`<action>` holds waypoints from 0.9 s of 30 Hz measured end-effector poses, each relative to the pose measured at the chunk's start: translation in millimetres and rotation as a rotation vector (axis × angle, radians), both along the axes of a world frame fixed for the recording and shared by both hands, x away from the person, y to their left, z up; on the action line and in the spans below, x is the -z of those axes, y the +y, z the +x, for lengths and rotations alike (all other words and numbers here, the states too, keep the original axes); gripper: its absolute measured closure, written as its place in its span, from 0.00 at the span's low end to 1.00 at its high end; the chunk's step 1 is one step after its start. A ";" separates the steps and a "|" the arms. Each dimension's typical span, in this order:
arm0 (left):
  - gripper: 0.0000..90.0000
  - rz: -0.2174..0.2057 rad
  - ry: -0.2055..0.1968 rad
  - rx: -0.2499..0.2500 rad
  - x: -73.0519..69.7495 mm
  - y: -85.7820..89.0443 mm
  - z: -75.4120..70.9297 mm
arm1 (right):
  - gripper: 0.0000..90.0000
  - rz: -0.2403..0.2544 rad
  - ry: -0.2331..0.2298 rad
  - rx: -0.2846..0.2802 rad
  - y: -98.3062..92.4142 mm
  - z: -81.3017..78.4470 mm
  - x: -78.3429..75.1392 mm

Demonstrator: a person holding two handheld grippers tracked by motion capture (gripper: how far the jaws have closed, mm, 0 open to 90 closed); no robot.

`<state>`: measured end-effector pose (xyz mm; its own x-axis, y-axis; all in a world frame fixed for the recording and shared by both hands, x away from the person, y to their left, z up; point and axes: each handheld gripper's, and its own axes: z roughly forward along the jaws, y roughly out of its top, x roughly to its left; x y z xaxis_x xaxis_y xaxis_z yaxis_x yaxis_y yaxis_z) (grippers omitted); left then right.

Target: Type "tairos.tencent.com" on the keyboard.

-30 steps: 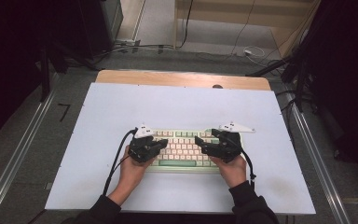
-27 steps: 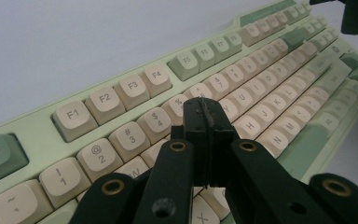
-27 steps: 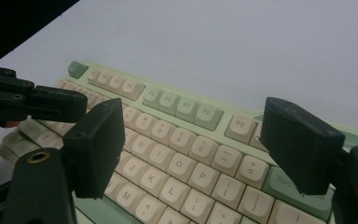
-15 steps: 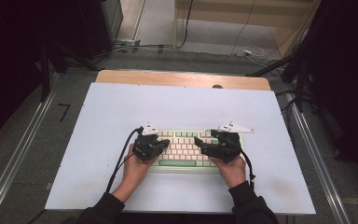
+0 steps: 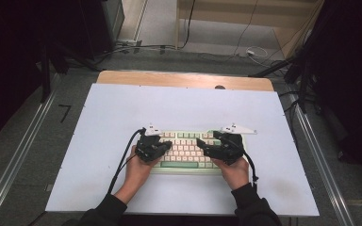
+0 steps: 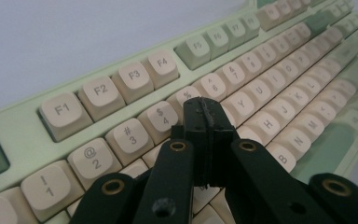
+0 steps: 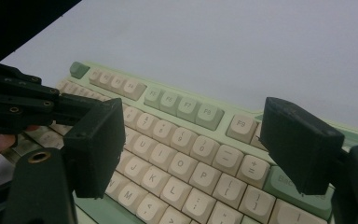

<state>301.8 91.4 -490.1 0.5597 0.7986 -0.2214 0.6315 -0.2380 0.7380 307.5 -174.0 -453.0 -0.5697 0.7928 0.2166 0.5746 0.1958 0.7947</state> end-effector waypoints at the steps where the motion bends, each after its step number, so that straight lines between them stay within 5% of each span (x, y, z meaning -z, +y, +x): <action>1: 1.00 0.001 -0.002 0.000 -0.5 0.2 -0.2 | 0.23 0.000 0.000 0.000 -0.1 0.2 0.1; 3: 1.00 -0.021 -0.020 -0.010 -2.8 2.1 -1.5 | 0.23 -0.005 0.003 -0.001 -0.2 0.3 0.6; 6: 0.70 -0.065 -0.049 -0.033 -11.0 7.7 -4.6 | 0.23 -0.008 0.008 0.002 -1.0 0.7 2.3; 13: 0.36 -0.115 -0.109 -0.095 -21.2 22.6 -14.9 | 0.23 -0.008 0.008 0.006 -1.3 0.4 2.4; 27: 0.28 -0.142 -0.116 -0.154 -15.2 54.7 -29.6 | 0.32 -0.043 -0.019 0.009 0.0 -2.0 5.4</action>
